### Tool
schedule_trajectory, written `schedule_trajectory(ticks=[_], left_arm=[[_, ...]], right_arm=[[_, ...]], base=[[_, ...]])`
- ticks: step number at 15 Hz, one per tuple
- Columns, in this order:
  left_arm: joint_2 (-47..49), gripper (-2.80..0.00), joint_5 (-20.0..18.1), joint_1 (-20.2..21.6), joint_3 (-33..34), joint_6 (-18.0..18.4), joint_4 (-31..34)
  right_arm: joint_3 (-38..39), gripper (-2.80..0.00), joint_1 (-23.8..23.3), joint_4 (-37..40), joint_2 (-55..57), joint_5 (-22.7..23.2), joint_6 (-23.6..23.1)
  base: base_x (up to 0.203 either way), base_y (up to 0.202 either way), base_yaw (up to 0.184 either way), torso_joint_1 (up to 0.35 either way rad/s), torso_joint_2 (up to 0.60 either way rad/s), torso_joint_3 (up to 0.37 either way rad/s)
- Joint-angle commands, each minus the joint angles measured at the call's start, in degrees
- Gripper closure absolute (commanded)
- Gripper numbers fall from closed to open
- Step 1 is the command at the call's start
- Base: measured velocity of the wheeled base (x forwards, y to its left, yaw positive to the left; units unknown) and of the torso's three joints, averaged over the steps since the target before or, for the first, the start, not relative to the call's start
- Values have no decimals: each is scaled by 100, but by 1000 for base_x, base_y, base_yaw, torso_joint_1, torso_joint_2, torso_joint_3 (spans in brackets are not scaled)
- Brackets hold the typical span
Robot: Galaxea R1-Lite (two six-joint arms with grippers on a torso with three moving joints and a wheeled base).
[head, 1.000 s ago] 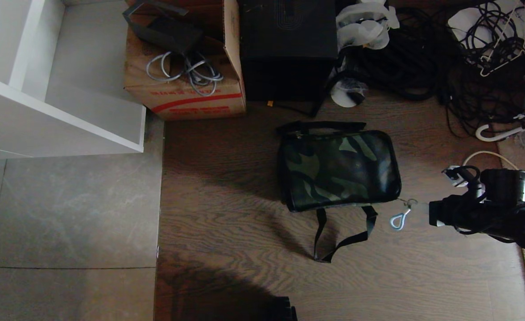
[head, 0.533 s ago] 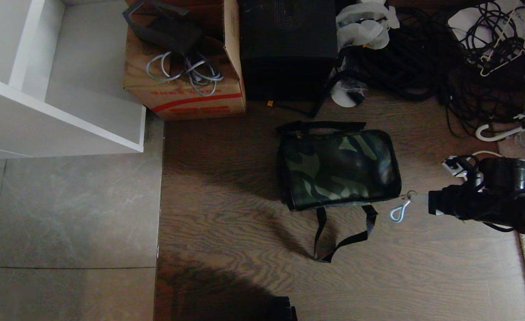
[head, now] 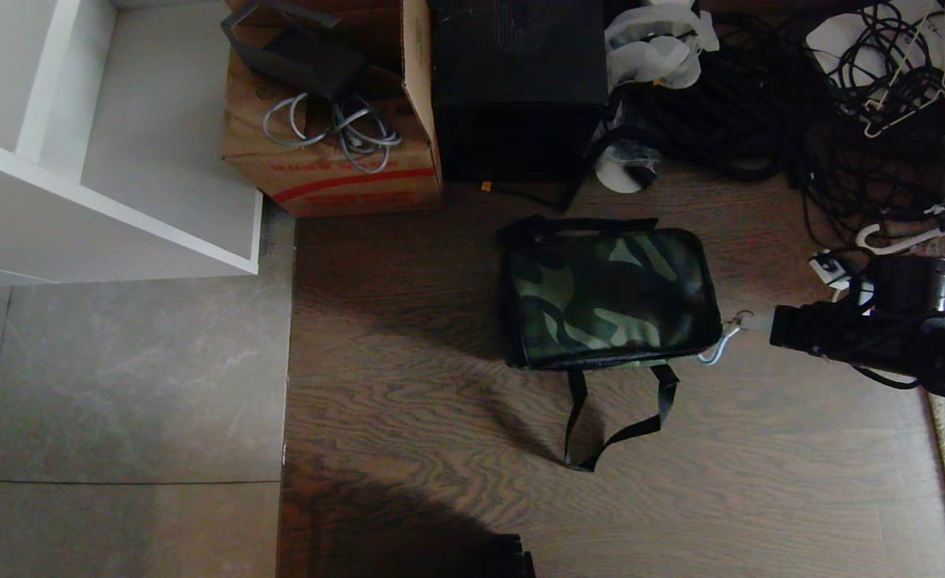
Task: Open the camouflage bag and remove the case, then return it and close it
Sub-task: Open the top of the storage box
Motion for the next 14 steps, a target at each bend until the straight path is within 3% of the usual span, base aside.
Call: schedule_trajectory(ticks=[1, 5, 11, 14], left_arm=[[5, 0, 3, 0, 44, -3, -3], [5, 0, 3, 0, 45, -3, -3], [5, 0, 3, -6, 44, -3, -3], [5, 0, 3, 0, 44, -3, -3]], right_arm=[[-116, 0, 9, -48, -2, 28, 221], [-193, 0, 45, -222, -2, 30, 526], [-406, 0, 156, -431, 7, 16, 1610], [-475, 0, 210, -626, 39, 11, 1679]], base=[[0, 0, 0, 0, 0, 0], [0, 0, 0, 0, 0, 0], [0, 0, 0, 0, 0, 0], [0, 0, 0, 0, 0, 0]])
